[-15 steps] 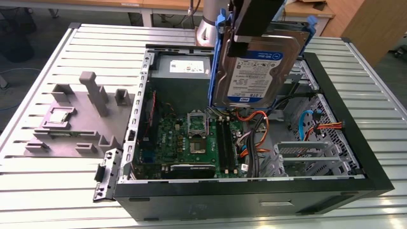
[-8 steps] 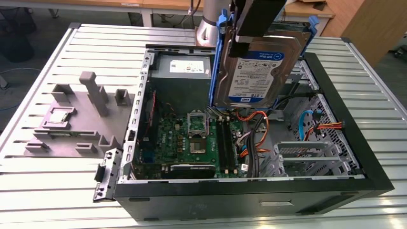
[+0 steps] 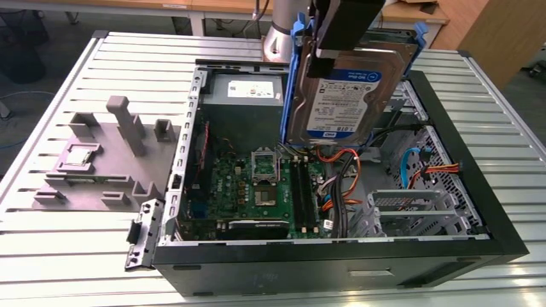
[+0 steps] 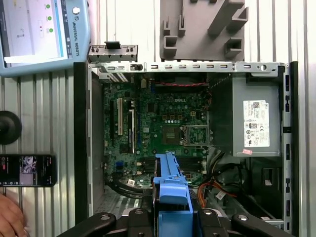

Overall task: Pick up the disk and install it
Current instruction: 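Insert the disk into the insertion slot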

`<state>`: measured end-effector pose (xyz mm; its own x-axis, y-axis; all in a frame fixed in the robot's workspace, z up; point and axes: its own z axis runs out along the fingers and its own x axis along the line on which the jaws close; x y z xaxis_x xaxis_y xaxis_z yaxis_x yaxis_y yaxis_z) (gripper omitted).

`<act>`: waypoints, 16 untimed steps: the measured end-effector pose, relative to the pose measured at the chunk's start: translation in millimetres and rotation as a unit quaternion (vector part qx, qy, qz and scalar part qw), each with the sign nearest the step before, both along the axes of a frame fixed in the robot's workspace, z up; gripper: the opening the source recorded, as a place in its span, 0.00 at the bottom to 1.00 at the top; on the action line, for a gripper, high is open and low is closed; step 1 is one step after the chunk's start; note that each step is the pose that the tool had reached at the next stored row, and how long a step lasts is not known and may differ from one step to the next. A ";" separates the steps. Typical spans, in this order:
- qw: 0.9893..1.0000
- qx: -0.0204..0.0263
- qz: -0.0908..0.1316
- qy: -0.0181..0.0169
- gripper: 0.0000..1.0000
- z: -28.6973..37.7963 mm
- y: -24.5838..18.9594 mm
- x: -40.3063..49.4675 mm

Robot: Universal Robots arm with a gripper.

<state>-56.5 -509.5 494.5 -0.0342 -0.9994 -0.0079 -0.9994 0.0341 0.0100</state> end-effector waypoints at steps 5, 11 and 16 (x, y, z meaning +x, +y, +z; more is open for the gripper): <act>1.000 0.000 0.000 0.000 0.36 -0.5 -3.7 0.0; 1.000 0.000 0.000 0.000 0.36 -1.4 -4.5 4.7; 1.000 0.000 0.000 0.000 0.36 -2.5 -7.9 7.2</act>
